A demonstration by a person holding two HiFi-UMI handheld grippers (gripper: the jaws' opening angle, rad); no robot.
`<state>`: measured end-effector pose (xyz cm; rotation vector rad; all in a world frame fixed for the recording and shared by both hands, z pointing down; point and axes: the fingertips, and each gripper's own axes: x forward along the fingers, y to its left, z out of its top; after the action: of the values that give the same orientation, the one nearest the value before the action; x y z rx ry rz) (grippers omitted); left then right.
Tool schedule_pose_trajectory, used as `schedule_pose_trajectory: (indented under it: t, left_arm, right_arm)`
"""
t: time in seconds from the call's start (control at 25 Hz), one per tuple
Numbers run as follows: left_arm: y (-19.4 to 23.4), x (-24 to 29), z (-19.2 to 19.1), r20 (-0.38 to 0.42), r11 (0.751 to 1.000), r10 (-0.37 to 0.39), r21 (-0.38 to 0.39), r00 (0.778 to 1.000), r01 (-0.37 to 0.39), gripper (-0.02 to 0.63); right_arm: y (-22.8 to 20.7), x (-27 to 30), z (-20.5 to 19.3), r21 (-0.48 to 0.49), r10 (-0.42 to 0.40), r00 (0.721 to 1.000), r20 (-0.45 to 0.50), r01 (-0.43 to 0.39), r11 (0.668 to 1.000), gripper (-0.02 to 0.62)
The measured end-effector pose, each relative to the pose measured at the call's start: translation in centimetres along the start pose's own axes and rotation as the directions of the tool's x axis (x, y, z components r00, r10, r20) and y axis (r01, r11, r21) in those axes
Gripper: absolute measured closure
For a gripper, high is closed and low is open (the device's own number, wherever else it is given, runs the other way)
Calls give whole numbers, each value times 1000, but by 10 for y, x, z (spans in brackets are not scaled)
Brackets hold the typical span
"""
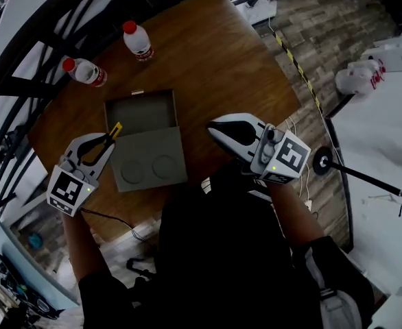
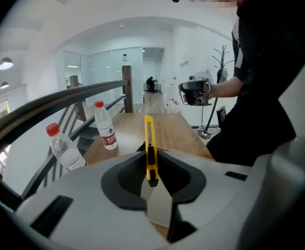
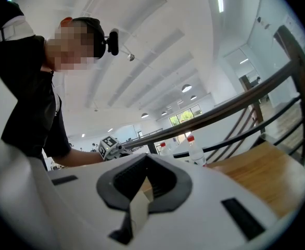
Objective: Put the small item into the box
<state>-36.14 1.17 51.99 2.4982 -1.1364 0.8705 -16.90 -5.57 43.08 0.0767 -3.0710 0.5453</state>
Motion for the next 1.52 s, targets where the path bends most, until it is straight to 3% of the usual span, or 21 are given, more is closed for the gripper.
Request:
schedule_pose_trajectory:
  t: [0.2,0.32,0.56,0.88,1.08,1.52]
  left_arm:
    - [8,44,-17,-85,995,-85,39,993,89,528]
    - [8,70,-25,-147,987,-124,86,981,137,528]
    - [1,117,-36,-222,969,-198,102,955,225,528]
    - [-3,158,-65,-350,947,-231,131,908,292,528]
    - [-8,174,-80,-419,925,-220,196,881,325,528]
    - [-9,186,-94,-518,921,-194,197,833,337,528]
  right_arm:
    - [-9,-15,0,25,-84,996,8,84,996,584]
    - [-15,-26,-4,29,-131,991,12,131,991,584]
    - [-20,-42,-14,34,-195,981,10,194,980,584]
    - [-23,-60,-25,42,-246,969,-34,247,968,584]
    - [-23,-63,-29,41,-248,968,-42,250,967,584]
    - [-24,-71,-31,49,-262,964,-47,265,963,584]
